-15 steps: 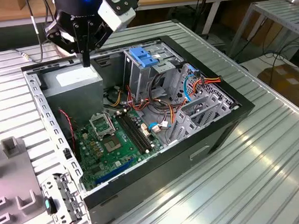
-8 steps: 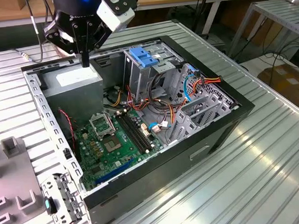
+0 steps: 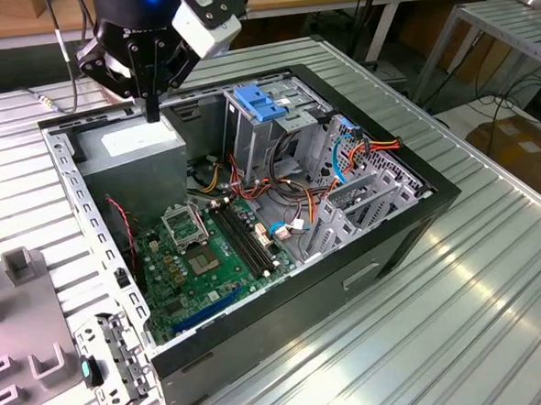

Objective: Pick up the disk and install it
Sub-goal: 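Reach for the disk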

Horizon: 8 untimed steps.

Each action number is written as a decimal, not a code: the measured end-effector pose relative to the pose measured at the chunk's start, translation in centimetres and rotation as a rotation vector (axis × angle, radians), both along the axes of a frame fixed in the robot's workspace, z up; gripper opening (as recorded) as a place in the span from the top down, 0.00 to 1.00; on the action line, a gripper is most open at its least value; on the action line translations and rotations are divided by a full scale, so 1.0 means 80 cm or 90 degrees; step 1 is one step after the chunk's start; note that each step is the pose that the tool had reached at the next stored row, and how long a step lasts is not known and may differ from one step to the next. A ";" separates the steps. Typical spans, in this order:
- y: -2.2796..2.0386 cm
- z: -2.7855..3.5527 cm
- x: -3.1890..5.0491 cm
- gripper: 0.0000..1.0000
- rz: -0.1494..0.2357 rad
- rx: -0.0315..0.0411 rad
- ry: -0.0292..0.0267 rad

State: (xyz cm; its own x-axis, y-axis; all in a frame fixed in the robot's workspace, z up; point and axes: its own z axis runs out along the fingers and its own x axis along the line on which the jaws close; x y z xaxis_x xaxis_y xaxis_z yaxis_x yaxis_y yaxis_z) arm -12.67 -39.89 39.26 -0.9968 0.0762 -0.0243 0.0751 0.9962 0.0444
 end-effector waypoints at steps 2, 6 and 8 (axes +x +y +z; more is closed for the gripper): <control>0.0000 -0.0001 -0.001 0.89 0.000 0.0000 0.0000; 0.0000 -0.0003 -0.004 0.89 0.000 -0.0001 0.0001; 0.0000 -0.0005 -0.004 0.89 0.000 0.0000 0.0001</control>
